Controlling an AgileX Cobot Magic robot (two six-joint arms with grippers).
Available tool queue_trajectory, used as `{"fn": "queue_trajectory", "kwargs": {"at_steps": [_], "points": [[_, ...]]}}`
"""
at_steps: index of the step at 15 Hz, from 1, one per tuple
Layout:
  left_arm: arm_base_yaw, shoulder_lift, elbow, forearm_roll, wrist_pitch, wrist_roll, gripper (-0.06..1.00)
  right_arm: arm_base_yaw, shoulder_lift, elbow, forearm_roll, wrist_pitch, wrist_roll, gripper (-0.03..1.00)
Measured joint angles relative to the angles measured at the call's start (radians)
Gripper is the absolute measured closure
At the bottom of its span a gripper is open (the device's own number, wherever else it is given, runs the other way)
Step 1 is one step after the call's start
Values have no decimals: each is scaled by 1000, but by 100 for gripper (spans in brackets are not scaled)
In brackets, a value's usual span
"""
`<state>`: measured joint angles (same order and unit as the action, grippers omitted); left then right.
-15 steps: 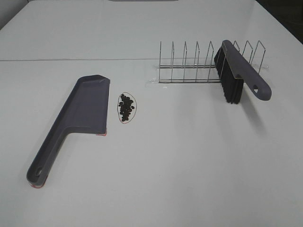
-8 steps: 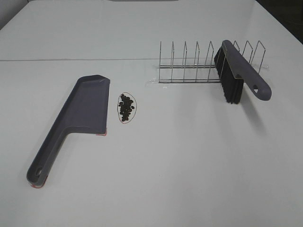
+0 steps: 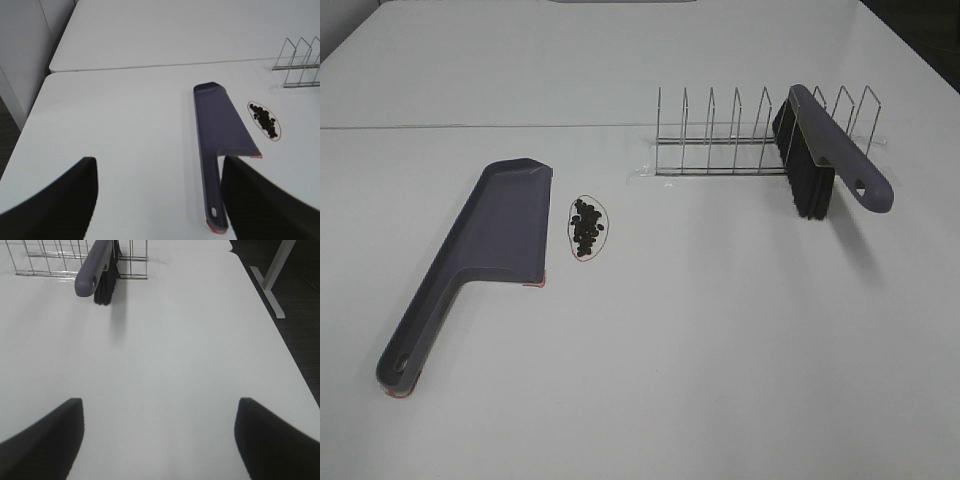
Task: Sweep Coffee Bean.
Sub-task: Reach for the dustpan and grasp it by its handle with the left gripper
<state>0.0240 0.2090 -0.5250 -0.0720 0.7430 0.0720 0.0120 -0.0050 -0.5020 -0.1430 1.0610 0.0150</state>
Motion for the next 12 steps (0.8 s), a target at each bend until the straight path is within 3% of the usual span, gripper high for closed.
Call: {"fn": "queue_trajectory", "kwargs": {"at_steps": [2,3,5,9,12], "points": [[0,171,0,-30,-141,-5,29,0,0,0,0,0,0,17],[0,365,-9,-47,-223,-6,29,0,0,0,0,0,0,17],[0,521,-31,-48,-236,-6,29,0,0,0,0,0,0,17],[0,858,-178,-58,-151,-7,29,0,0,0,0,0,0,17],[0,1143,-396,-119,32,-7,29,0,0,0,0,0,0,17]]}}
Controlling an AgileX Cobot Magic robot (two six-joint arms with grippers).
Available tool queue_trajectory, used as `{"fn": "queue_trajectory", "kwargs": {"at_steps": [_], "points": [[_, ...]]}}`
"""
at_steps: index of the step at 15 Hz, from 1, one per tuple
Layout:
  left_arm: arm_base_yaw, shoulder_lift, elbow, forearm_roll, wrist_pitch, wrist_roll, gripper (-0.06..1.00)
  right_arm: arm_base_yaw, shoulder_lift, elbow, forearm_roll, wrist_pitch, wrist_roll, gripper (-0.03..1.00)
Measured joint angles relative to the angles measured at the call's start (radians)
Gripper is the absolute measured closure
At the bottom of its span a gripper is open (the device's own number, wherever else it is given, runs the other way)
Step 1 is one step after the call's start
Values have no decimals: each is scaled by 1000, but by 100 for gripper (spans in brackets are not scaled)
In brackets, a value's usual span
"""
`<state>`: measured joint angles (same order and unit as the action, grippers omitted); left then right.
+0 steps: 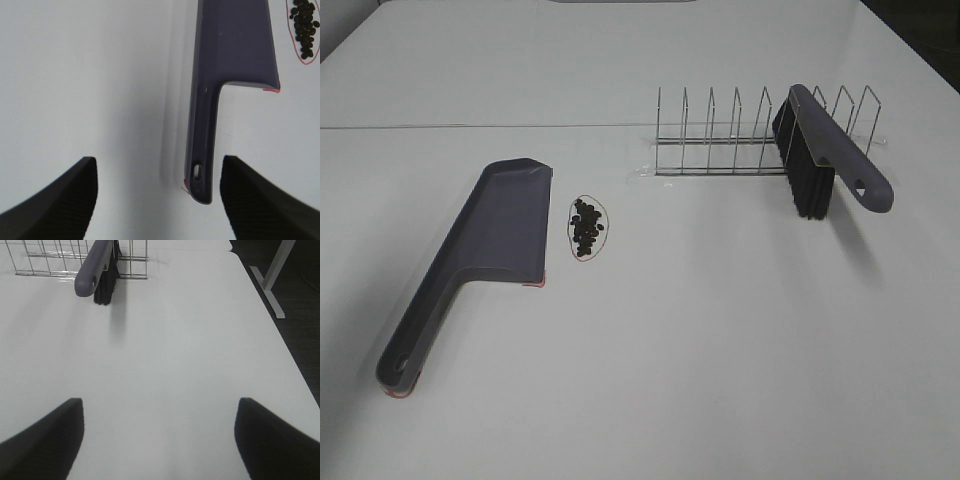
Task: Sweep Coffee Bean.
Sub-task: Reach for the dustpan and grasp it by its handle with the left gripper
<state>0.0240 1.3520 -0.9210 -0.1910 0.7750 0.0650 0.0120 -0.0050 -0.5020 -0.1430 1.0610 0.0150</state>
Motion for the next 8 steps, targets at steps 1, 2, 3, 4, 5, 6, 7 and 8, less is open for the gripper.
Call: {"fn": "queue_trajectory", "kwargs": {"at_steps": [1,2,3,4,5,6,7,8], "points": [[0,27,-17,-2,12,-3,28,0,0,0,0,0,0,17],[0,72,-41,-6,33,-13,27,0,0,0,0,0,0,17],[-6,112,-54,-6,50,-19,26,0,0,0,0,0,0,17],[-28,149,-56,-3,60,-23,25,0,0,0,0,0,0,17],[-63,178,-57,-1,62,-28,25,0,0,0,0,0,0,17],[-110,205,-57,8,61,-47,25,0,0,0,0,0,0,17],[-133,216,-57,19,58,-65,25,0,0,0,0,0,0,17],[-202,253,-57,73,54,-156,25,0,0,0,0,0,0,17]]}}
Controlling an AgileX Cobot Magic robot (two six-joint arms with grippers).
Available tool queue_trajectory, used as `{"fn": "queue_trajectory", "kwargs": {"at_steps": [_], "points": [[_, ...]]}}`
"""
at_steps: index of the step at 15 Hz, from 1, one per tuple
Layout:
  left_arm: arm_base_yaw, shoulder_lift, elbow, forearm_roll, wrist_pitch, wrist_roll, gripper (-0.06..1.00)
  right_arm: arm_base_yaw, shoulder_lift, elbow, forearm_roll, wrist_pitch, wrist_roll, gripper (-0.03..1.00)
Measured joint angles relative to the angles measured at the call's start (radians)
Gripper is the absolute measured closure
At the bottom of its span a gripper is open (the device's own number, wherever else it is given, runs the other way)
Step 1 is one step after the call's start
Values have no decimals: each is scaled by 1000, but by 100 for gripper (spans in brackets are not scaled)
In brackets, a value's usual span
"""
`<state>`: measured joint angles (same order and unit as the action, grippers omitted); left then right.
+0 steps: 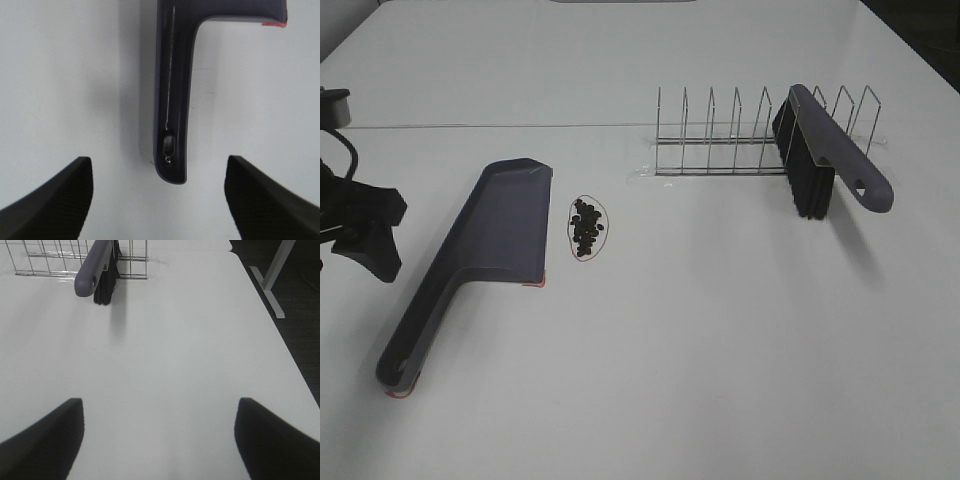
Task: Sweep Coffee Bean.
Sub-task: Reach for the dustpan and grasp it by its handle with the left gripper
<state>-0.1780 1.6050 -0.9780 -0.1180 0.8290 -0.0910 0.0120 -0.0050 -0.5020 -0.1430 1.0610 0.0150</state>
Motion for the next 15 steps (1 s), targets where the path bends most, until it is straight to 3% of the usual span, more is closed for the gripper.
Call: {"fn": "queue_trajectory", "kwargs": {"at_steps": [3,6,15], "points": [[-78,67,-5,81,-3,-116,25,0,0,0,0,0,0,17],[-100,127,-12,87,-28,-149,25,0,0,0,-9,0,0,17],[-100,300,-13,101,-261,-157,25,0,0,0,-9,0,0,17]]}}
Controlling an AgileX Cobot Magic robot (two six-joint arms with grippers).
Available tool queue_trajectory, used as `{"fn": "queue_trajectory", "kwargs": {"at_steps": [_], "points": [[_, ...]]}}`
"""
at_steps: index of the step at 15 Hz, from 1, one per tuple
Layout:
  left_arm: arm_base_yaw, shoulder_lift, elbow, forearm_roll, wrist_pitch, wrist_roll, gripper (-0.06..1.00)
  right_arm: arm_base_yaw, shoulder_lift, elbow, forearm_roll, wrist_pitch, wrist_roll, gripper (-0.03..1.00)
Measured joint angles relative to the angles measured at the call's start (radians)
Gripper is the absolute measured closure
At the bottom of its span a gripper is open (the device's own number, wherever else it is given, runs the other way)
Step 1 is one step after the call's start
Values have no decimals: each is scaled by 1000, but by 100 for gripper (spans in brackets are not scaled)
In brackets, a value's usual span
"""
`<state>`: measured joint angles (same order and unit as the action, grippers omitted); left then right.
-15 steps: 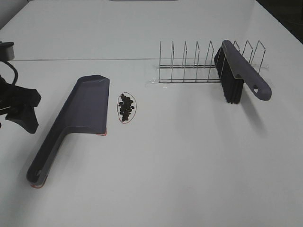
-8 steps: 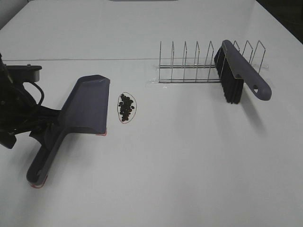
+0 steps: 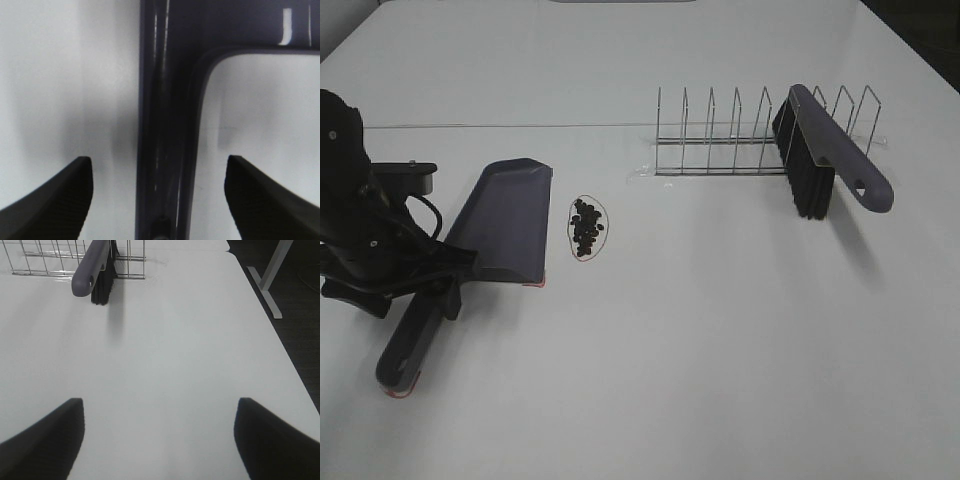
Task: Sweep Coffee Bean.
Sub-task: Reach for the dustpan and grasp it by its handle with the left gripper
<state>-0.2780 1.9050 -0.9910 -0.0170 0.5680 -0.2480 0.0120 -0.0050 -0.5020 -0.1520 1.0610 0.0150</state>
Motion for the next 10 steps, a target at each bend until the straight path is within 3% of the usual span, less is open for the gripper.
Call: {"fn": "queue_trajectory", "kwargs": {"at_steps": [8,10], "points": [[0,63,-3,7,-62,31,28,0,0,0,0,0,0,17],[0,66,-7,17,-71,33,38,0,0,0,0,0,0,17]]}}
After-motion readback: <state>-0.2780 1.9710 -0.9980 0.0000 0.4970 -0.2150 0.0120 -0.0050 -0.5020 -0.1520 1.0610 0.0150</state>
